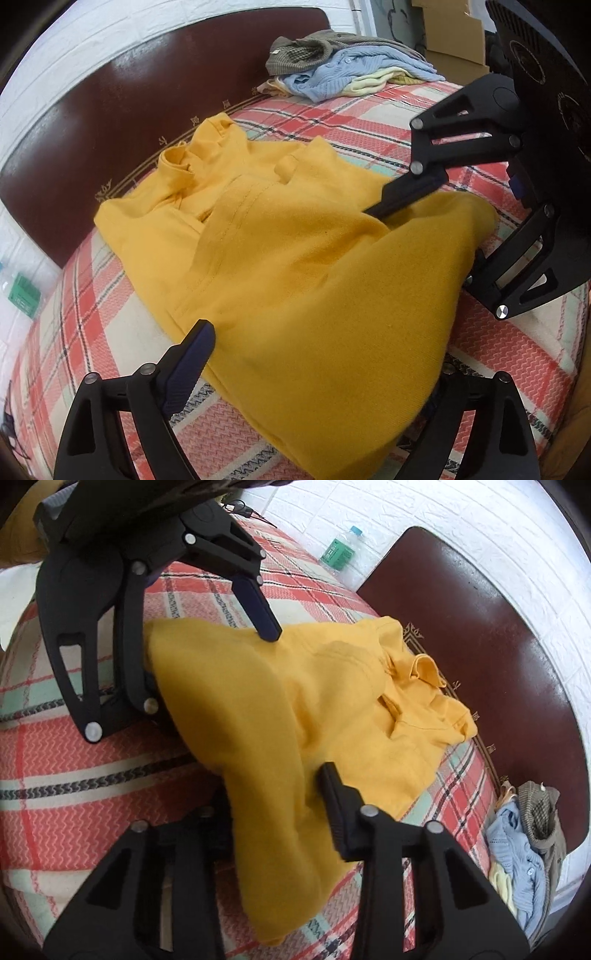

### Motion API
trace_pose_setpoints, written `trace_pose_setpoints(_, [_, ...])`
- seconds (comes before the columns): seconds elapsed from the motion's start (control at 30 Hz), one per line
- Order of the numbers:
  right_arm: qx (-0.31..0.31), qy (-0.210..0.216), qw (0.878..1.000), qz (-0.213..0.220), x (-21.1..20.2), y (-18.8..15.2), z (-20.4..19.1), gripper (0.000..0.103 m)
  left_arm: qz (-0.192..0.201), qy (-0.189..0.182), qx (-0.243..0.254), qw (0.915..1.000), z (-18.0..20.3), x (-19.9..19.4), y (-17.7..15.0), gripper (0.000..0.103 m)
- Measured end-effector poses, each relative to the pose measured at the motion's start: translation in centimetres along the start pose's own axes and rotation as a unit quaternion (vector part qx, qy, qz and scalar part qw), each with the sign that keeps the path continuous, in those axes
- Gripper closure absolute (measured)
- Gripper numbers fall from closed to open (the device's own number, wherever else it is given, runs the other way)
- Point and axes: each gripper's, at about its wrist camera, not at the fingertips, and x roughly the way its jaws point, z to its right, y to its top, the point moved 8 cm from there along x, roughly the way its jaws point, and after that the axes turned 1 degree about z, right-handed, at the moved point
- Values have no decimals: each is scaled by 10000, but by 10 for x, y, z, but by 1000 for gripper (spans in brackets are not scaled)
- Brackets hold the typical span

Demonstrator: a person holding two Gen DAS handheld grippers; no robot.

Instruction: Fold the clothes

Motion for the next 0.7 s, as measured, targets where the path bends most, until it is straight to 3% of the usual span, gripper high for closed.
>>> trace_pose_setpoints(0.07, [164,101,9998,-65,0,1,4,80,-3,-85,-5,10000,1,-2,2,34])
trace_pose_setpoints(0.1, [246,152,9995,-98,0,2,5,84,-23,-100,53,9999,3,-4,2,46])
trace_pose_setpoints(0.23, [557,403,9976,-73,-9,10,14,86,-118,-161,336,9992,14,-17,5,65])
trace_pose_setpoints(0.37, [869,740,9934,51,-27,22,20,87,-104,-343,428,9984,16,-38,8,71])
trace_pose_setpoints(0.7, [754,1131,9907,-62,-70,33,-10,87,-296,-607,682,9954,39,-83,-4,71])
